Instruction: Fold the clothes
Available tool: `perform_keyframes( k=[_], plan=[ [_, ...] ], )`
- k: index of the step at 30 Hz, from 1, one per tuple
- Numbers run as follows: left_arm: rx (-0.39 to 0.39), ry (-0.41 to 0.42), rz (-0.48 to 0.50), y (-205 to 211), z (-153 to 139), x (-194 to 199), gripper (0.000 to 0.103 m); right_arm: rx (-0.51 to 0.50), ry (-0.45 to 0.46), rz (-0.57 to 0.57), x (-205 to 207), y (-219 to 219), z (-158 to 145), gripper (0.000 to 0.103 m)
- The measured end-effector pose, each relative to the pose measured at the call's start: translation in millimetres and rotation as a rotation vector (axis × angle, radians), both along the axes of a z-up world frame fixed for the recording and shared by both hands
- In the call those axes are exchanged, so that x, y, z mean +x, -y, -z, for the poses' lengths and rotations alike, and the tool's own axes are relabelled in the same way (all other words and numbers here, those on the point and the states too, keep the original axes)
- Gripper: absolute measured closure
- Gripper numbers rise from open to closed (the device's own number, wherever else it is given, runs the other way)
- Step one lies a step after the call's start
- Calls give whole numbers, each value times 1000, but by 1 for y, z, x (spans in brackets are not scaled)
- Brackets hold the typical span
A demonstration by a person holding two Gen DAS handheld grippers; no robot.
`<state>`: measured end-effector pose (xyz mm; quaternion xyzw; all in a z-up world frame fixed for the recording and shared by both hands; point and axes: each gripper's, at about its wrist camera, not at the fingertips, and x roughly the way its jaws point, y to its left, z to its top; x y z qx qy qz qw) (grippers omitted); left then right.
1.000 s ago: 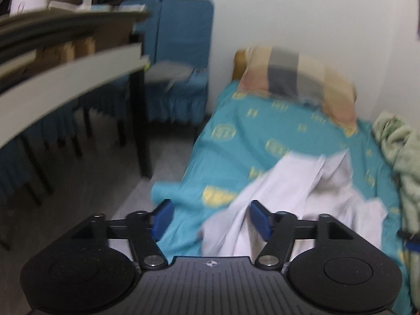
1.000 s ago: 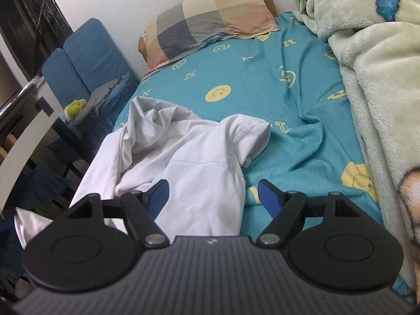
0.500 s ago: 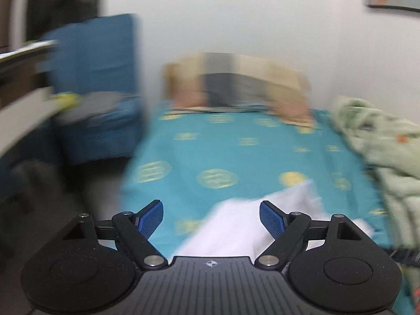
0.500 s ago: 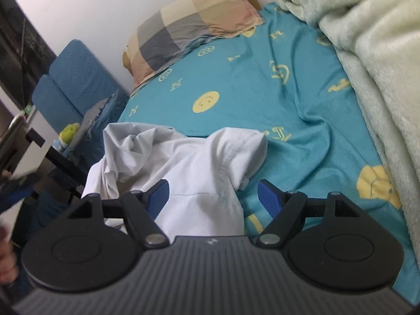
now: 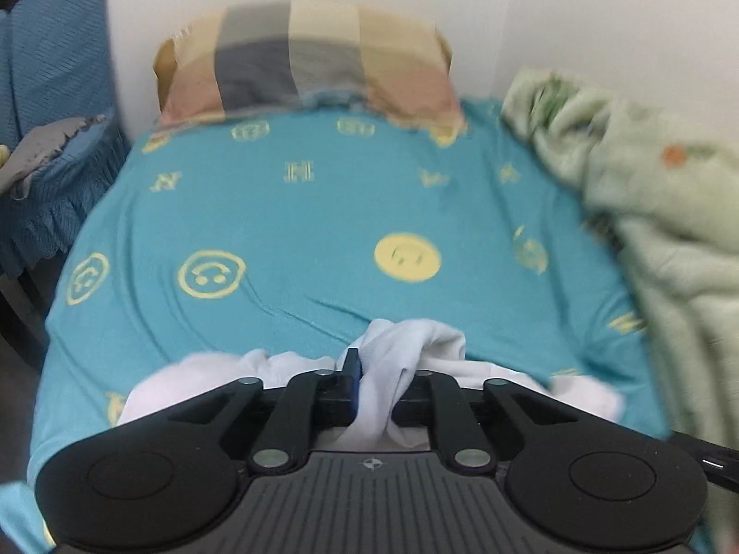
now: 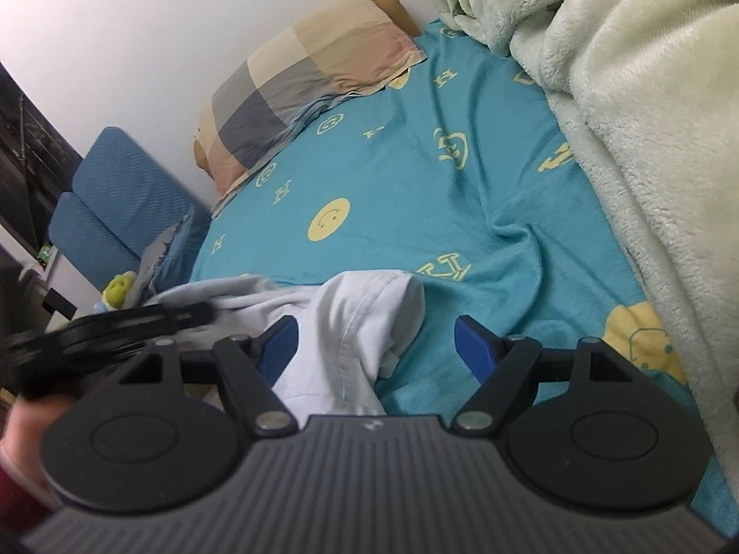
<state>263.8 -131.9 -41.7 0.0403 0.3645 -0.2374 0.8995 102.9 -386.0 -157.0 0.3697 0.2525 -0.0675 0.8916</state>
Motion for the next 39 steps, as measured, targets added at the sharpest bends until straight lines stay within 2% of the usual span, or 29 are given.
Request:
perform_keyframes(
  k=[2,4,7,9,13,15,16,22,24,26,30,31,32,33,34,35,39],
  plan=[
    [-66,3,-14,-21,-16,-19,94,15,18,-4,-2,2,-1,26],
    [-142,31,-31,-54,-43,-59,94,31,36,-8,-3,4,-2,26],
    [-218,13,-84,-109,-60,-120,94,59,68,-28,-7,5,-6,26],
    [-224,-39,-110,-142,-57,-156,94,95,90,-70,-11,2,-9,26],
    [-124,-210,-240,-199,-16,-201,94,223,99,-167,-19,-10,-13,26],
    [-84,-315,-312,-222,10,-210,94,181,93,-230,-20,-24,-19,25],
    [-95,-352,-335,-227,15,-210,94,159,89,-262,-20,-31,-22,25],
    [-143,-280,-322,-227,9,-212,89,-57,113,-481,-25,-87,-45,25],
    [-158,-256,-318,-227,7,-213,85,-97,97,-573,-23,-108,-46,26],
    [-174,-232,-314,-226,5,-214,79,-158,52,-648,-19,-130,-42,26],
    [-206,-184,-305,-226,1,-215,68,-302,-117,-732,-12,-157,-21,28],
    [-213,-172,-302,-226,0,-215,61,-328,-153,-744,-13,-159,-16,29],
    [-220,-158,-294,-224,-2,-216,56,-337,-166,-749,-15,-158,-15,39],
    [-227,-144,-286,-222,-3,-216,55,-343,-168,-747,-18,-157,-15,56],
    [-234,-130,-278,-220,-5,-217,55,-349,-165,-738,-21,-154,-19,66],
    [-241,-117,-270,-218,-7,-217,53,-356,-163,-729,-24,-152,-22,85],
    [-262,-65,-225,-208,-14,-219,49,-334,-93,-674,-38,-136,-40,89]
  ],
)
